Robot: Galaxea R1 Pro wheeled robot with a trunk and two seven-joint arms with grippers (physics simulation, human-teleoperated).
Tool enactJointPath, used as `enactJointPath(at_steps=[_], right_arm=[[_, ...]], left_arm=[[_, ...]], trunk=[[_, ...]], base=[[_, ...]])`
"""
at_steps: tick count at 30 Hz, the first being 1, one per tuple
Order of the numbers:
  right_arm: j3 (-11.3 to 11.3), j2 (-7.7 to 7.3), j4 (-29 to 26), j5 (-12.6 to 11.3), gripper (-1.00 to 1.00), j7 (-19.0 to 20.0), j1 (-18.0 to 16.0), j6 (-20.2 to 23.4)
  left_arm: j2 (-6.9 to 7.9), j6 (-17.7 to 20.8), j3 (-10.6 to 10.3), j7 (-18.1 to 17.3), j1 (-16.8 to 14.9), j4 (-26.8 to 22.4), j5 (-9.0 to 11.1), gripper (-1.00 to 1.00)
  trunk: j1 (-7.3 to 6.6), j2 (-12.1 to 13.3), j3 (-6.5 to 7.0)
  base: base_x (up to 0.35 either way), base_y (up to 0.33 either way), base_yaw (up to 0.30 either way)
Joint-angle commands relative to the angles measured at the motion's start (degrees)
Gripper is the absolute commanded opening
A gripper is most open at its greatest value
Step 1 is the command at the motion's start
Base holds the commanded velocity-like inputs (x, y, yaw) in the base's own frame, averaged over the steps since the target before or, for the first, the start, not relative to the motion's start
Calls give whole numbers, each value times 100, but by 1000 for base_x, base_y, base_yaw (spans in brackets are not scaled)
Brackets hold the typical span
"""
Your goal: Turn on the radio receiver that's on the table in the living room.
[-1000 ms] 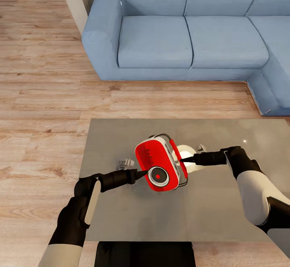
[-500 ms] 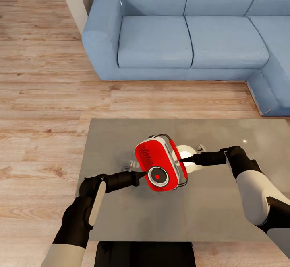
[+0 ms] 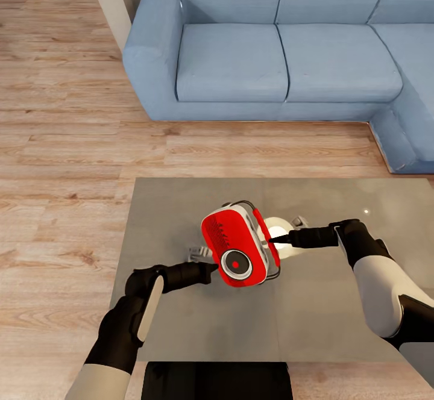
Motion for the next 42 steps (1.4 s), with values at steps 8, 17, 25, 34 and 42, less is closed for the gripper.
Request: enactJointPath(at_steps=[8,17,25,34,42], right_arm=[[-7,5,25,-23,-100,14,0,-48],[-7,17,37,-24,-100,14,0,-133],[-7,10,37,-24,-100,14,0,-134],[1,18,37,-24,-100,23,0,-142],[2,24,37,-31,-100,23,2,-142]], left_arm=[[0,-31,-5,8,-258,296,288,-100],[0,-269,-6,297,-521,608,559,-100],[0,-560,-8,374,-536,1066,590,-100],[0,-857,-22,375,-557,1509,655,-100],[0,-1047,-338,374,-684,1884,991,-100]], trunk=[[0,0,0],[0,0,0],[0,0,0],[0,0,0],[0,0,0]], base=[[0,0,0],[0,0,0],[0,0,0],[0,0,0],[0,0,0]])
